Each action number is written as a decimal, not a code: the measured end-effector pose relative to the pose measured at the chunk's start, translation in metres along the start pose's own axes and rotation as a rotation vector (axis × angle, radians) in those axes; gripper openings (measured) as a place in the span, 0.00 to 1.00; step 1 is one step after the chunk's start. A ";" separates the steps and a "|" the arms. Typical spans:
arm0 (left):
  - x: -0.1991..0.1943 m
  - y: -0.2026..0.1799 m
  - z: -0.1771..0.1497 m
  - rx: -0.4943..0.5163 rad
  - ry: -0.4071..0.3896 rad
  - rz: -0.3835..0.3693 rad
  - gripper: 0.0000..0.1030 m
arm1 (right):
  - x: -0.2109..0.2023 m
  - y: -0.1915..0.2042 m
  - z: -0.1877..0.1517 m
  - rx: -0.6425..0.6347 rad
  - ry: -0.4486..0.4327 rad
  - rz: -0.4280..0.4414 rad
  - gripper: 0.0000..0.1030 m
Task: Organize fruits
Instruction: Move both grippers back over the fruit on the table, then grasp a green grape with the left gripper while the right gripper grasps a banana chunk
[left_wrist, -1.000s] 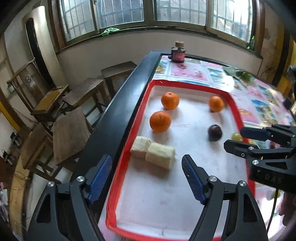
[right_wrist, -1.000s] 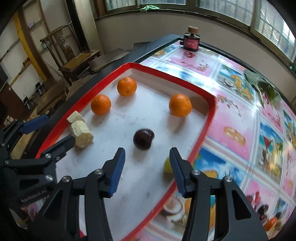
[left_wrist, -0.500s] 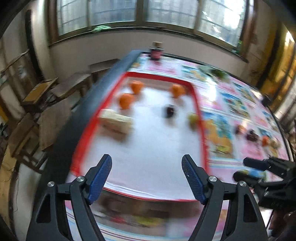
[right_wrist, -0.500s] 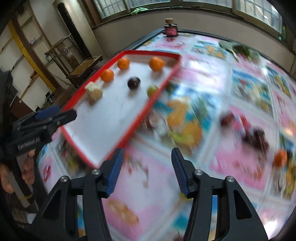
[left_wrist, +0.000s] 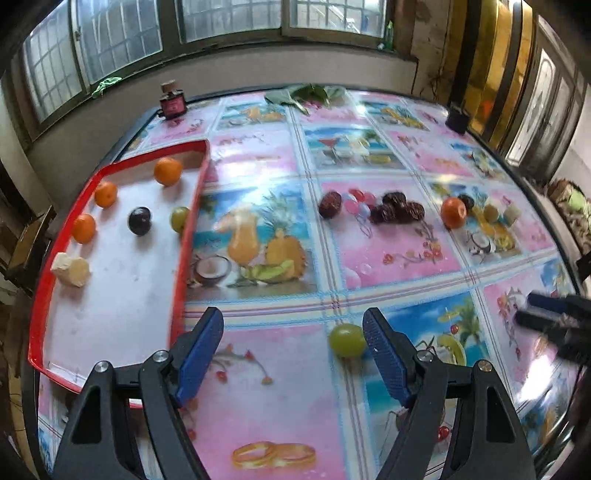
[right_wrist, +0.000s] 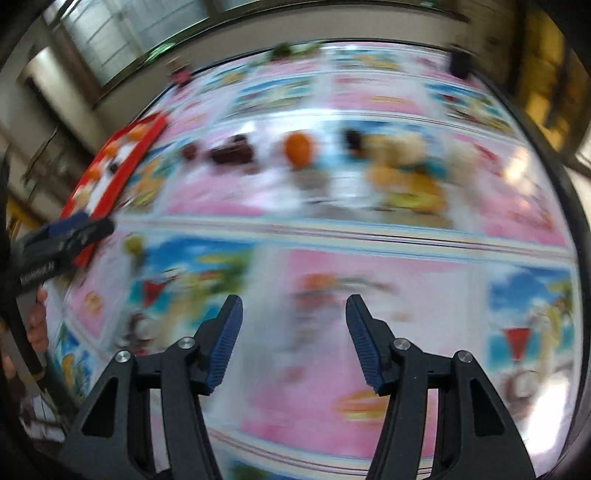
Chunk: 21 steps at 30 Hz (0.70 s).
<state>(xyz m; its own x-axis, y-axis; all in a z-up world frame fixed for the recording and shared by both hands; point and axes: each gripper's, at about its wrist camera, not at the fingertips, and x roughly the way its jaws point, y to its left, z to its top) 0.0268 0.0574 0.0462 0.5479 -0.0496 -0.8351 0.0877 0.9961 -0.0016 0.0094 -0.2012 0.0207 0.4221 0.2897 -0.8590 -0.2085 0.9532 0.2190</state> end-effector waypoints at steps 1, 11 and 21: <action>0.002 -0.002 -0.003 0.001 0.012 -0.002 0.76 | -0.003 -0.013 0.000 0.025 -0.007 -0.011 0.58; 0.026 -0.010 -0.016 -0.078 0.081 0.001 0.75 | -0.007 -0.060 0.005 0.098 -0.040 0.044 0.60; 0.023 -0.038 -0.012 -0.031 0.031 0.045 0.23 | 0.013 -0.099 0.060 0.113 -0.084 0.026 0.60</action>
<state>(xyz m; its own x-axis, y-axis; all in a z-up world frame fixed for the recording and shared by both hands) 0.0261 0.0197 0.0200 0.5243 -0.0034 -0.8515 0.0377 0.9991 0.0192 0.0886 -0.2865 0.0154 0.4911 0.3158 -0.8118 -0.1215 0.9477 0.2952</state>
